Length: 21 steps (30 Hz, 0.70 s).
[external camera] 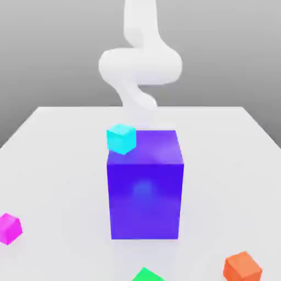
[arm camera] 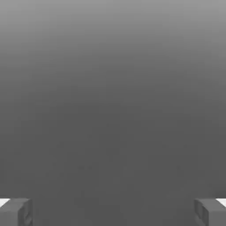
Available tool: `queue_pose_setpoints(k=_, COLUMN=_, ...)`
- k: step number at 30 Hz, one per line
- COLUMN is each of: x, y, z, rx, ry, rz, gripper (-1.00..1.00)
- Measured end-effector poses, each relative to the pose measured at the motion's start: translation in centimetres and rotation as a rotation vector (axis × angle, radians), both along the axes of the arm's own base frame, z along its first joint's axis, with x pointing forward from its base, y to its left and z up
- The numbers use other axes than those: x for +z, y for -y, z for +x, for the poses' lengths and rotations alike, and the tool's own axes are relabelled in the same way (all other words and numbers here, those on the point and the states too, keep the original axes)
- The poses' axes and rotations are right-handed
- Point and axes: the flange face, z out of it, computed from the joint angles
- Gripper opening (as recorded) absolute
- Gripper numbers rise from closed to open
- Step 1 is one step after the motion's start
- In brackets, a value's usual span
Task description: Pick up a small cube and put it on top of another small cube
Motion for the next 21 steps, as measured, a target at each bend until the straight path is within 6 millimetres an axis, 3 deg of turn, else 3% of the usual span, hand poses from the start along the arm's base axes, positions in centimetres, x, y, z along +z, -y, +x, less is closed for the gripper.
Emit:
queue_pose_setpoints(k=5, x=-8.0, y=5.7, z=5.3, rx=-0.044, ry=-0.135, rz=0.049, gripper=0.0)
queue_pose_setpoints(k=11, x=-18.4, y=12.6, z=8.5, rx=-0.117, ry=-0.285, rz=0.098, gripper=0.0)
queue_pose_setpoints(k=16, x=-27.5, y=18.3, z=8.6, rx=-0.191, ry=-0.408, rz=0.129, gripper=0.0)
queue_pose_setpoints(k=21, x=-36.5, y=24.3, z=5.8, rx=-0.291, ry=-0.53, rz=0.151, gripper=0.0)
